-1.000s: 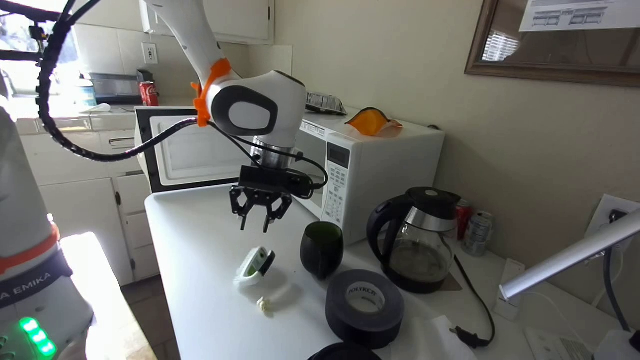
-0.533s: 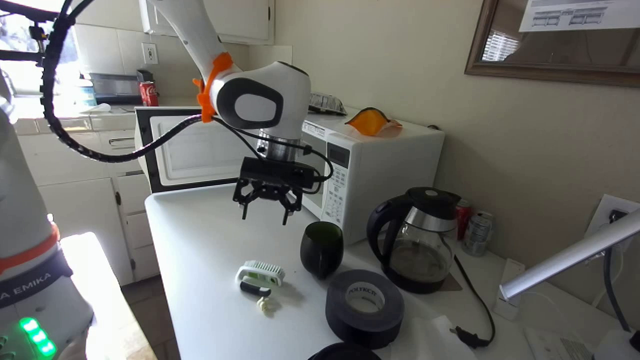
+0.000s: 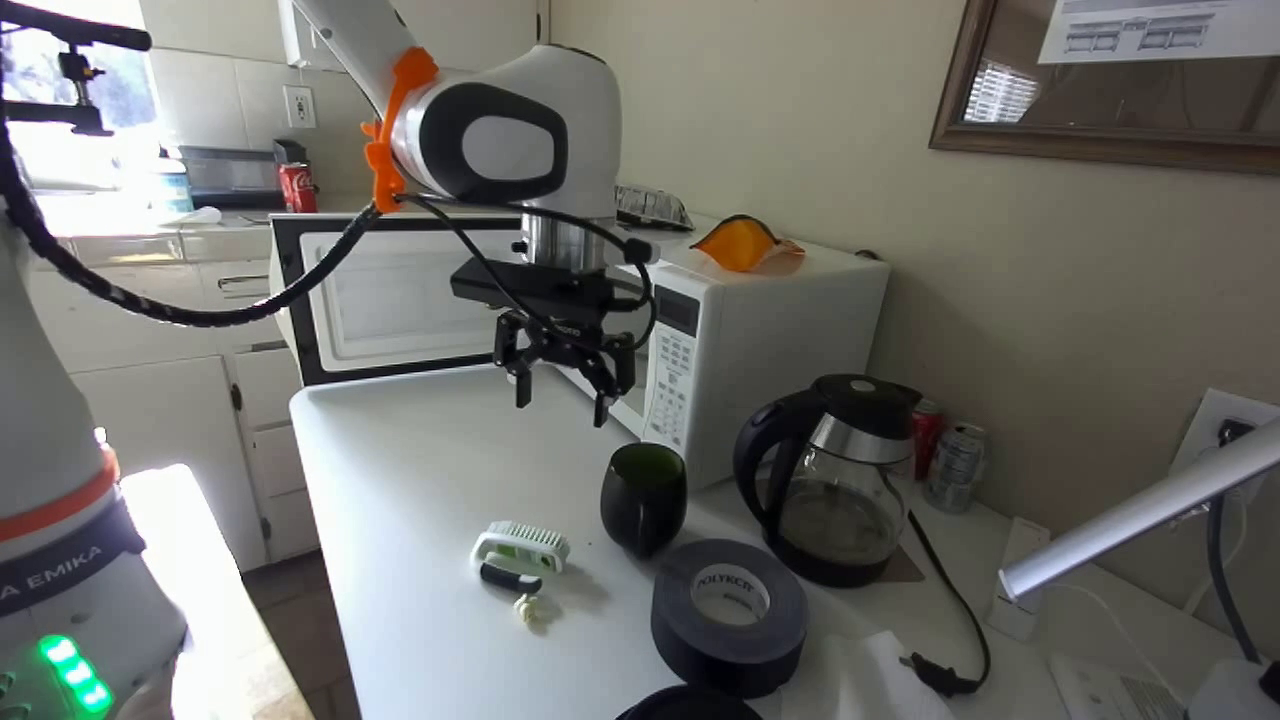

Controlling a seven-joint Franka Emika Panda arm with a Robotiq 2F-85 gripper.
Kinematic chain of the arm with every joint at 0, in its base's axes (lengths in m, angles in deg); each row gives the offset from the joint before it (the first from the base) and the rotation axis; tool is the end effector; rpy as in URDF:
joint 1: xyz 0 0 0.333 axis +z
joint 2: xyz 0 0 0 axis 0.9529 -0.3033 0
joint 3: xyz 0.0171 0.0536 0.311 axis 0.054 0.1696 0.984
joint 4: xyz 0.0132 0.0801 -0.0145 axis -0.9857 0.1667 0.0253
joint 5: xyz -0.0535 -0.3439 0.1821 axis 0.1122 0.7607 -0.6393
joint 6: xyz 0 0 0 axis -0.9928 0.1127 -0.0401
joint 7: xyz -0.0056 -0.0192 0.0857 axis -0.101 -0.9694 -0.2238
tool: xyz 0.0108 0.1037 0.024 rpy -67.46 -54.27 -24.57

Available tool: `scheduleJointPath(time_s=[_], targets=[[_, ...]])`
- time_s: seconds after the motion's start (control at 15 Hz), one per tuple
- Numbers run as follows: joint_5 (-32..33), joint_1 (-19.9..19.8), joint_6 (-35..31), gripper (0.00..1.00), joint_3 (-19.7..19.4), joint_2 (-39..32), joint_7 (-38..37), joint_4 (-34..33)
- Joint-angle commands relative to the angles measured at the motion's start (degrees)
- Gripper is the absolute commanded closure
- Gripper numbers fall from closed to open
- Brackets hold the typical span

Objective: Remove the brush from the black mug.

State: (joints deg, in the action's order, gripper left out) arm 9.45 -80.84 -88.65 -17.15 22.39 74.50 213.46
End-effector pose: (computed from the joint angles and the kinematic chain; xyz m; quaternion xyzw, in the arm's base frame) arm 0.3909 -0.1205 0.3059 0.9766 0.2150 -0.0013 0.0091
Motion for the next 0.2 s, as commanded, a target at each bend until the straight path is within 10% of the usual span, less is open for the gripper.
scheduleJointPath(time_s=[0.0,0.13], targets=[[1.90,-2.08,2.73,0.00,-1.56,8.91,-8.67,3.29],[1.57,-0.59,2.00,0.00,-2.41,5.28,-6.27,0.91]])
